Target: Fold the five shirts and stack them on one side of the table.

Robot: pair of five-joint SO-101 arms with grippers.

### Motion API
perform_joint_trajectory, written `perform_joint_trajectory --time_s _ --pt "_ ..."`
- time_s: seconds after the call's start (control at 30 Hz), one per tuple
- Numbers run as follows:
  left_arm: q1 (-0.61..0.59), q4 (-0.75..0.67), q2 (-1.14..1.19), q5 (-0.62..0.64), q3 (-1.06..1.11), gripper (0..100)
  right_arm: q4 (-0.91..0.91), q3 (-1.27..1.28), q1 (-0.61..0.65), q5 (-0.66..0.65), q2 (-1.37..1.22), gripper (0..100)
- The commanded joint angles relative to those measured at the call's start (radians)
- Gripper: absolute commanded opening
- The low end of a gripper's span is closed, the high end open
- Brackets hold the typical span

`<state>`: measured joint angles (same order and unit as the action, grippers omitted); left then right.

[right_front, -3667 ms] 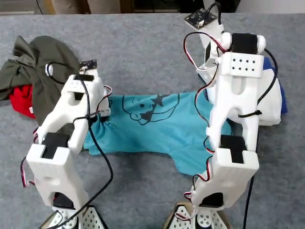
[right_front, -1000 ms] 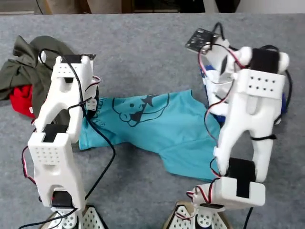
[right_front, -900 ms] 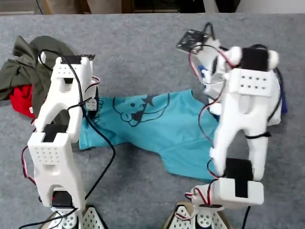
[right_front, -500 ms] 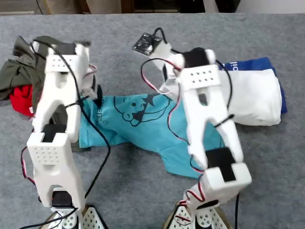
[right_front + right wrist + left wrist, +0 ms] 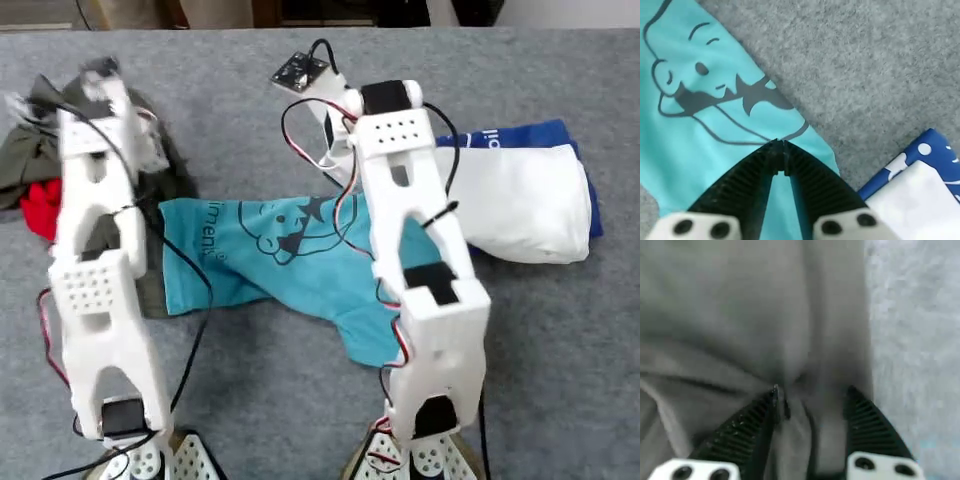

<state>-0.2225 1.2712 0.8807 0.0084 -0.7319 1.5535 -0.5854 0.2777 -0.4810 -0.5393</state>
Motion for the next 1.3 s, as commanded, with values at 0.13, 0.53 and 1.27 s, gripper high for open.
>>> perform_joint_trajectory --time_s 0.13,0.53,1.27 --pt "-0.212 -0.020 0.130 0.003 -0.310 4 0.074 -0.191 0.007 0.015 -0.061 0.3" --pt "-0.420 0.071 0.226 -0.275 -0.592 6 0.074 -0.223 0.008 0.014 -0.073 0.3" --pt "-0.012 0.402 -0.748 -0.293 0.586 27 0.230 0.130 -0.130 -0.002 0.450 0.3"
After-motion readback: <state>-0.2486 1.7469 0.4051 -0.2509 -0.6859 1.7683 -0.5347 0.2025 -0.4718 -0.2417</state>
